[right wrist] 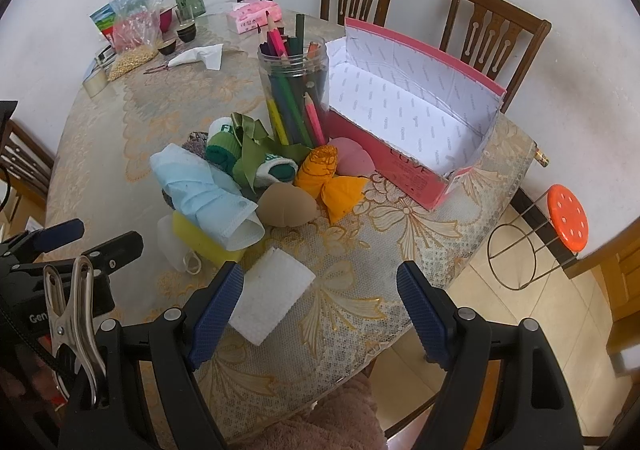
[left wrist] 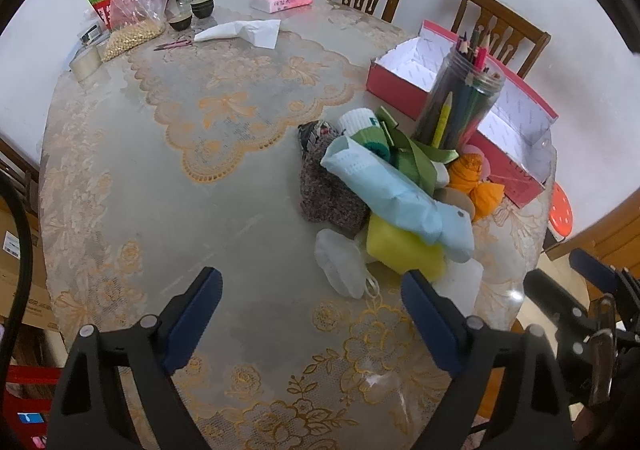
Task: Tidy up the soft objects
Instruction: 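Move both grippers toward the pile of soft items, then grasp the light-blue face mask with the left gripper and lift it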
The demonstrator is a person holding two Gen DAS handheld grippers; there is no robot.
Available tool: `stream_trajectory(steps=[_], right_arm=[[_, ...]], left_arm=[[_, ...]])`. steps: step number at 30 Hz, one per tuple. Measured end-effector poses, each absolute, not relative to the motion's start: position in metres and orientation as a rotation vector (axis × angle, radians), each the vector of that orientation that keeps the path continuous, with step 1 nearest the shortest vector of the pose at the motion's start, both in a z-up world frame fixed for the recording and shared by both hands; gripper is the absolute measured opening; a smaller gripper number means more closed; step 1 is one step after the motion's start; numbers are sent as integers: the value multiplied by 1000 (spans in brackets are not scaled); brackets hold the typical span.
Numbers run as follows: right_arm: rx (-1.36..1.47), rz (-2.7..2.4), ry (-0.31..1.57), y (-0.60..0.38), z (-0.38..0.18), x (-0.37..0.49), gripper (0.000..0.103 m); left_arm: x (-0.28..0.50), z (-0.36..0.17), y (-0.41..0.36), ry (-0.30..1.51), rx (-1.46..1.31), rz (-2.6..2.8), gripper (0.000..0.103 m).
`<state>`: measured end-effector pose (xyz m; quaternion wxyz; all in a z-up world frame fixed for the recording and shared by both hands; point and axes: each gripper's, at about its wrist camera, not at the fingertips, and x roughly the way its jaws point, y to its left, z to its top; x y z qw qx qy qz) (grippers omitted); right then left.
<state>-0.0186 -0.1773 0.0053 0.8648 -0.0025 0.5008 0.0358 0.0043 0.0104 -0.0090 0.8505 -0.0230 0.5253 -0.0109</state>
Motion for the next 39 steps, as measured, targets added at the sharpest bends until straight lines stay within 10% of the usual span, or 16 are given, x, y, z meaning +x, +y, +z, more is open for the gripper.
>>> stream_trajectory(steps=[31,39], right_arm=[[-21,129,1099,-211,-10,-13,82],[-21,138,1115,-213,-15,-8,82]], left_arm=[[66,-25,-32,1122,-98,-56,76],[70,-33,-39,1140,-113,-97,38]])
